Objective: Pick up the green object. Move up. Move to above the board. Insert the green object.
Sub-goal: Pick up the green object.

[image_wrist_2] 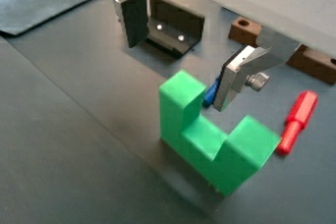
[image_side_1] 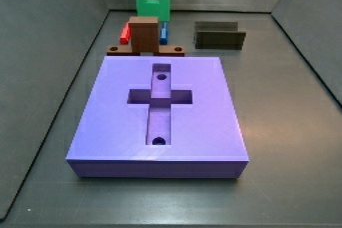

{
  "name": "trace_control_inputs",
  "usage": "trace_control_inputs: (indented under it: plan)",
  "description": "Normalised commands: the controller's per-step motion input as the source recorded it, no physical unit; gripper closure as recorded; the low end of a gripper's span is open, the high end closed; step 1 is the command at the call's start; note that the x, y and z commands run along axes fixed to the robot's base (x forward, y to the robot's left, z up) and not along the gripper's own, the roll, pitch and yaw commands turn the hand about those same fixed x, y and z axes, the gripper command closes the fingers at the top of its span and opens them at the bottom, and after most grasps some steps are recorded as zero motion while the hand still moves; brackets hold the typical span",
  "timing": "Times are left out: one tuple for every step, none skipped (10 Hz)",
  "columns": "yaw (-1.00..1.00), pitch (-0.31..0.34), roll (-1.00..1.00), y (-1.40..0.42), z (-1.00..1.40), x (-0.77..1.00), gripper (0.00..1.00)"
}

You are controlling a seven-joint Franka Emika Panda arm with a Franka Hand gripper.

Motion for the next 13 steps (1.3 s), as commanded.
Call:
trace_control_inputs:
  plan:
    - [-0.03,-0.1,-0.23,0.17,-0.17,0.27,0.0]
    - [0.0,-0.159,-0.28,0.0,-0.11,0.1,0.0]
    - [0.0,-0.116,-0.21,0.0,-0.22,0.15,0.0]
    - [0.0,-0.067,-0.11,-0.02,-0.45,0.33,0.0]
    - [-0.07,-0.004,-0.06,0.0,-0.39,0.24,0.0]
    - [-0.02,0.0,-0.01,-0.02,-0.11,0.0,0.0]
    - [-0.02,-0.026,0.0,-0.17,-0.07,-0.11,0.0]
    - [0.0,0.0,0.0,-0.34,0.0,-0.19,0.0]
    - [-0.15,0.0,0.01,0.0,-0.1,0.0,0.0]
    - [-0.13,0.011,0.07,-0.03,-0.17,0.0,0.0]
    - [-0.14,0.01,0.09,0.13,-0.26,-0.05,0.0]
    - [-0.15,0.0,0.04,0.0,-0.17,0.0,0.0]
    - [-0.14,0.0,0.04,0.0,-0.22,0.0,0.0]
